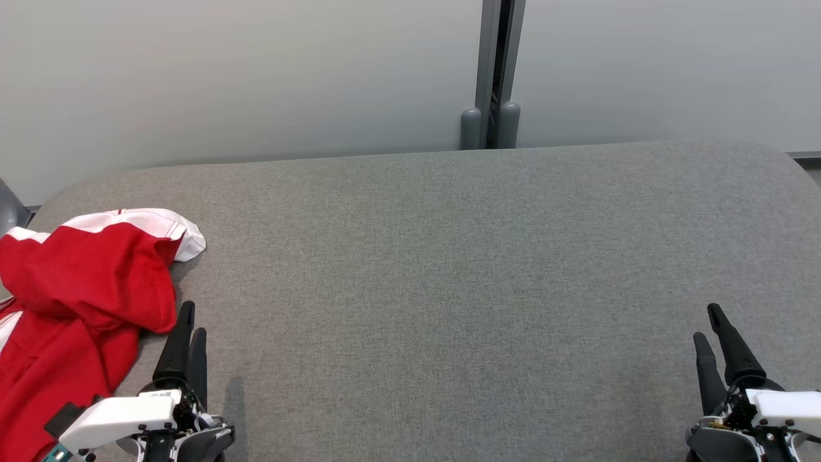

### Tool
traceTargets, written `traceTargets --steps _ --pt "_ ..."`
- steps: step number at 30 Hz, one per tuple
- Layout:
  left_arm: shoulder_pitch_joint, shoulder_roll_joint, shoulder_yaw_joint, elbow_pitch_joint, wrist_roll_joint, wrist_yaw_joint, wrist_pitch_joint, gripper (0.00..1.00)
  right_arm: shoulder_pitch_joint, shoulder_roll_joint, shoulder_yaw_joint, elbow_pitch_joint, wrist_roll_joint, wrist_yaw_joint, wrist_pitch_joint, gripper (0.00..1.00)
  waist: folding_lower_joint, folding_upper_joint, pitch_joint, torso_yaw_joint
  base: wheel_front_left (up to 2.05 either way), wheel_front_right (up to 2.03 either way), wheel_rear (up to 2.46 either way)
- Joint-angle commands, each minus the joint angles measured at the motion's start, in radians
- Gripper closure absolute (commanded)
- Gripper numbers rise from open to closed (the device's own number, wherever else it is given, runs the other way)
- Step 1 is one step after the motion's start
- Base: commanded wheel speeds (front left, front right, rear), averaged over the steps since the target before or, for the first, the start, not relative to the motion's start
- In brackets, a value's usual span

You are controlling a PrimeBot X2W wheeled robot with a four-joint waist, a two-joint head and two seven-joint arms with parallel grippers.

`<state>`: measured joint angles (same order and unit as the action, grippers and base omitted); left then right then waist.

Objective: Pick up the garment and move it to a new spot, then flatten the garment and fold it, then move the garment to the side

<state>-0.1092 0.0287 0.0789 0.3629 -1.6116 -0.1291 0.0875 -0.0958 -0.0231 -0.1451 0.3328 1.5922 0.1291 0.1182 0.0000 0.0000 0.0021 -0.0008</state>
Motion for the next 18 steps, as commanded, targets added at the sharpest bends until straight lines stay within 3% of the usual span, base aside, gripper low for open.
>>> traceTargets --steps 1,11,18 --pt "-0.029 0.01 0.001 -0.022 0.006 0.0 -0.005 0.0 -0.025 -0.009 0.003 -0.018 -0.008 0.001 -0.008 0.0 0.0 0.0 0.0 0.0 0.0 0.0 0.0" --pt "-0.019 0.012 0.018 -0.042 0.05 0.0 -0.052 0.0 -0.038 -0.013 0.024 -0.003 -0.079 0.001 -0.06 0.0 0.0 0.0 0.0 -0.001 0.0 0.0 0.0" --pt "-0.028 0.013 0.056 -0.046 0.142 -0.001 -0.086 0.0 -0.058 -0.015 0.014 -0.01 -0.215 0.001 -0.097 0.0 0.0 0.0 0.002 -0.001 0.0 0.0 0.0"
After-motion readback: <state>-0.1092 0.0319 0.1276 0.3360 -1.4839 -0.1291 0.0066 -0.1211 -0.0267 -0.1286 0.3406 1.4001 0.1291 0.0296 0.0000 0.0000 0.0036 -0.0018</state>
